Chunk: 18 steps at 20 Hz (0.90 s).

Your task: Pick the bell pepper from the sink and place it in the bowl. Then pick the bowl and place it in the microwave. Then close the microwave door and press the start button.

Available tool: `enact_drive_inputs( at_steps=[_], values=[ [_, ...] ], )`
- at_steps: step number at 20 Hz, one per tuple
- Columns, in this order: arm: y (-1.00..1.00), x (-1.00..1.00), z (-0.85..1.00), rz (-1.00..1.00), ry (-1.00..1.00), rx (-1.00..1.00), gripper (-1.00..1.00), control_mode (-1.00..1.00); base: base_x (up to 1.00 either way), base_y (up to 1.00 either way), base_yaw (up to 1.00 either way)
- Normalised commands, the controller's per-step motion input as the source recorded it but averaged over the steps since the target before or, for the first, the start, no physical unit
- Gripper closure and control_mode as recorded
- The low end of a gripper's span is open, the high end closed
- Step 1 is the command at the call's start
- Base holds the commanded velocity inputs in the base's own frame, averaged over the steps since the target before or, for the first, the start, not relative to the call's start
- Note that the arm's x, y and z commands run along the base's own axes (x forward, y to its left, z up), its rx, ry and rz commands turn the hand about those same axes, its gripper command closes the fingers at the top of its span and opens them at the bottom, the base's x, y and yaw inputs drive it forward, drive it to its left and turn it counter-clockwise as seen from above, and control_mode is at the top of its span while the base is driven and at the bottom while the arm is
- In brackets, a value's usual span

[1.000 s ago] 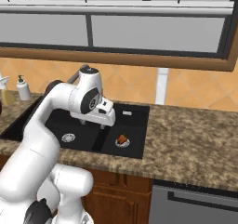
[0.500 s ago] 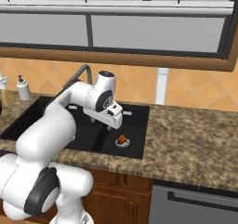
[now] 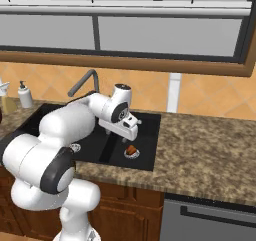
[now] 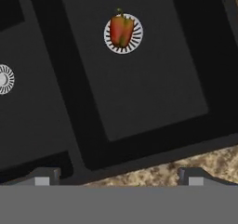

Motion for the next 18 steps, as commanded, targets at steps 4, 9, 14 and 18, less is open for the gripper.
enact_drive_inputs(
  at_steps=[4,9,14,18],
  values=[
    [-0.35,0.41,-0.28,0.00,0.03,0.04,-1.00,-1.00,0.00,0.00,0.00],
    [-0.13,0.49,-0.36,0.00,0.00,0.01,-1.00,-1.00,0.00,0.00,0.00],
    [-0.01,0.38,-0.43,0.01,0.00,0.06,-1.00,-1.00,0.00,0.00,0.00],
    [0.00,0.36,-0.54,0.03,0.00,0.09,-1.00,-1.00,0.00,0.00,0.00]
  ],
)
